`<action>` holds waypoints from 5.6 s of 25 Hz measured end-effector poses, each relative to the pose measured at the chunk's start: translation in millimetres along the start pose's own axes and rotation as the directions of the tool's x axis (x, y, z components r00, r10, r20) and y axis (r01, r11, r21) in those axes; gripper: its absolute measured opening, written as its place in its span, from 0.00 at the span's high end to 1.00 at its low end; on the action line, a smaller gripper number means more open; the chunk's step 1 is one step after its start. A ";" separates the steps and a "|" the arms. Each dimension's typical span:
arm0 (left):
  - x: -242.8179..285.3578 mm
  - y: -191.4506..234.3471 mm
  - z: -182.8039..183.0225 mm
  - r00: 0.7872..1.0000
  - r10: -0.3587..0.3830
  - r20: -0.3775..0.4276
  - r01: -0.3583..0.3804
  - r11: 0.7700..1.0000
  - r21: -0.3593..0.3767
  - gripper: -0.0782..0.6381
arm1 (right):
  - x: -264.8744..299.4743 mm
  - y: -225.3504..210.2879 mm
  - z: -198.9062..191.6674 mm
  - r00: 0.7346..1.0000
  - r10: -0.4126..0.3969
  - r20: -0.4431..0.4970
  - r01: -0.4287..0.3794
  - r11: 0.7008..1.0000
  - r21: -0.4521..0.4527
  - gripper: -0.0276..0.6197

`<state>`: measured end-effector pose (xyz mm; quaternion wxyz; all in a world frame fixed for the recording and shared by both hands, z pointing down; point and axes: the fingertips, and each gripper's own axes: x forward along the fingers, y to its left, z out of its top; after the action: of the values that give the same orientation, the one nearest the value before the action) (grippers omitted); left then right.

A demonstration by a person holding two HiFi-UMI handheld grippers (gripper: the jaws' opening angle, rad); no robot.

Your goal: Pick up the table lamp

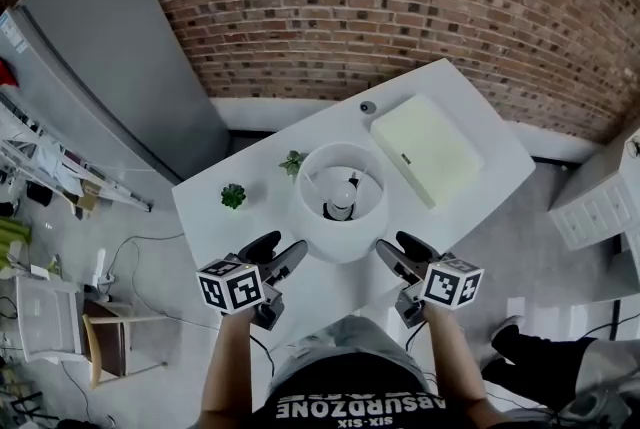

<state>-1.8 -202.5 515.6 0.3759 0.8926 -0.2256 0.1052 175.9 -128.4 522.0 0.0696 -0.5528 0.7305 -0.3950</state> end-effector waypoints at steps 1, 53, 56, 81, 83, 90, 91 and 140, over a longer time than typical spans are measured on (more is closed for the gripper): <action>1.2 1.6 -0.4 1.000 -0.015 0.005 0.015 1.000 -0.027 0.47 | 3.1 -3.6 -1.0 1.000 0.013 -0.005 -0.012 1.000 0.009 0.55; 34.4 6.0 21.9 0.623 -0.314 0.717 0.777 0.357 -0.518 0.70 | 50.0 4.0 22.5 0.778 0.529 0.338 -0.615 0.536 0.578 0.71; 33.5 6.9 22.2 0.625 -0.318 0.713 0.775 0.365 -0.516 0.70 | 51.4 5.2 22.9 0.782 0.526 0.334 -0.613 0.553 0.564 0.72; 27.3 8.6 37.8 0.634 -0.321 0.704 0.757 0.444 -0.479 0.83 | 65.6 16.5 33.9 0.775 0.533 0.340 -0.624 0.559 0.546 0.87; 25.4 7.4 37.5 0.627 -0.328 0.707 0.762 0.446 -0.468 0.83 | 65.0 17.9 33.6 0.770 0.543 0.335 -0.630 0.560 0.538 0.87; 18.0 3.1 49.0 0.613 -0.345 0.711 0.770 0.461 -0.441 0.83 | 66.5 29.0 43.2 0.761 0.557 0.333 -0.641 0.566 0.518 0.87; 17.7 2.1 50.4 0.612 -0.348 0.710 0.771 0.463 -0.437 0.83 | 66.6 29.8 44.4 0.760 0.558 0.332 -0.642 0.567 0.516 0.87; -10.1 -66.6 115.7 0.513 -0.533 0.673 0.823 0.528 -0.210 0.83 | 33.1 87.0 118.1 0.643 0.681 0.352 -0.766 0.571 0.295 0.85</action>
<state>23.6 -241.3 390.0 0.5271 0.7625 0.0463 -0.3723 161.5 -209.4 396.1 0.4148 -0.2114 0.7789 -0.4203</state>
